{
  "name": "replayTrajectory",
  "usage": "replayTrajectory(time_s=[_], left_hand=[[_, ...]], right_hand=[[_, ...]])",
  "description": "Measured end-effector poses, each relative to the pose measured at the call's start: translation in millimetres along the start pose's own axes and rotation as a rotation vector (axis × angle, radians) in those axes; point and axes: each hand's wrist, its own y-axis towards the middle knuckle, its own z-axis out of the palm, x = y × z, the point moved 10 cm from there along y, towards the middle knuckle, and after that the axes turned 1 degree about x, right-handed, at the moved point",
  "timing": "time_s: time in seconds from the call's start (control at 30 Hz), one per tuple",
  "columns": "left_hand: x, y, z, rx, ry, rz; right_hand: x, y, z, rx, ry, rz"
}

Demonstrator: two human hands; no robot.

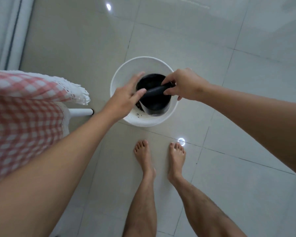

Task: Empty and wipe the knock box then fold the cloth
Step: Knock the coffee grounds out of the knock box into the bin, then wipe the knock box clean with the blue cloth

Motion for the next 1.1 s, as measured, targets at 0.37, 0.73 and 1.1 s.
replayTrajectory(time_s=[0.37,0.73,1.1], left_hand=[[-159.6,-128.1,-133.4,-0.045,0.416,-0.134],[-219.3,-360.4,-305.8,-0.337,0.293,-0.266],[-39.1,-598.7,-409.3,-0.558,0.032,-0.484]], right_hand=[[181.4,-119.1,-134.4,0.034,-0.138,-0.082],[455.0,-239.0,-179.3,0.120,-0.362,-0.322],[710.8,-283.3,8.2,0.347,-0.441,-0.568]])
